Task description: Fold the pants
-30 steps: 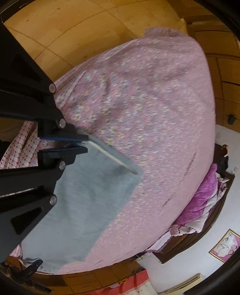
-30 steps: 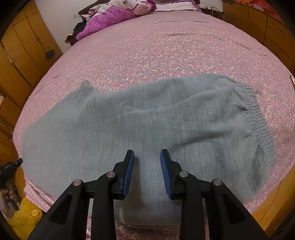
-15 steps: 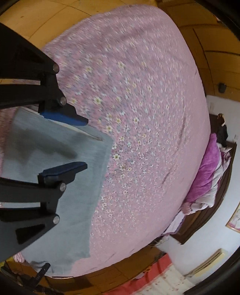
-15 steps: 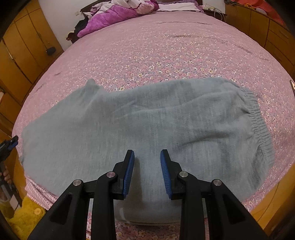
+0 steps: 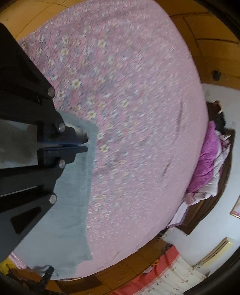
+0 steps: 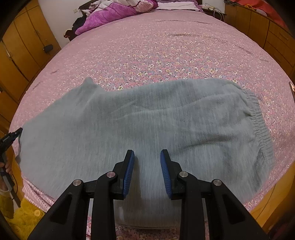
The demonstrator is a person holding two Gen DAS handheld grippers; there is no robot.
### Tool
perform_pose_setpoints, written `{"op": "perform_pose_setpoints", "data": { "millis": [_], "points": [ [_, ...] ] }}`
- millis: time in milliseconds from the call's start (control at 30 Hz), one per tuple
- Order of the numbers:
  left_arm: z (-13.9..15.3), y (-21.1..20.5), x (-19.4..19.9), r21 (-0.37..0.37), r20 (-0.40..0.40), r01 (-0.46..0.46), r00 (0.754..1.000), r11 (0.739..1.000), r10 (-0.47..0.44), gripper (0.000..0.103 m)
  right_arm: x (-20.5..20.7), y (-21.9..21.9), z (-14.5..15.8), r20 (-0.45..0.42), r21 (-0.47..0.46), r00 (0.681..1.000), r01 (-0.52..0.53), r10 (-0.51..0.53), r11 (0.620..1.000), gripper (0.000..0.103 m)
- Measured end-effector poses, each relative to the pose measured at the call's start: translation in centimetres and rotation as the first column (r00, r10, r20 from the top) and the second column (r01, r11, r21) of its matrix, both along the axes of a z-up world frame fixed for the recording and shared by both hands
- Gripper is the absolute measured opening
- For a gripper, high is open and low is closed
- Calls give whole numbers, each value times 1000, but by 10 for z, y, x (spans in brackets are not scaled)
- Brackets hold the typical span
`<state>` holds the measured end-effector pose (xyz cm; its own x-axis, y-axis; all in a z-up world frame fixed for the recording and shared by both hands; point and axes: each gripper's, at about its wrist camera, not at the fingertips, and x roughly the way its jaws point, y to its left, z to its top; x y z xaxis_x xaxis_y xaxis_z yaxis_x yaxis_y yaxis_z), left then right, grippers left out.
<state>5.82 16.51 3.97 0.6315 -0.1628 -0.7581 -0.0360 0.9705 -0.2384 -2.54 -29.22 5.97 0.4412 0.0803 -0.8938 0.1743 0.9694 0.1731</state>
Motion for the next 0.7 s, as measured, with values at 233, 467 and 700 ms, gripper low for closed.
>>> {"op": "perform_pose_setpoints", "data": {
  "millis": [233,467,700],
  "points": [
    [-14,13,27,7,-30,-33,999,999,33,2,3,3,1,-4,-14,1000,-8,8,1000,23],
    [-6,19,21,11,-76,-54,996,998,55,8,39,21,18,9,32,997,-74,74,997,22],
    [29,34,6,-60,-86,-70,994,996,65,9,100,73,12,8,85,979,-205,205,975,23]
  ]
}}
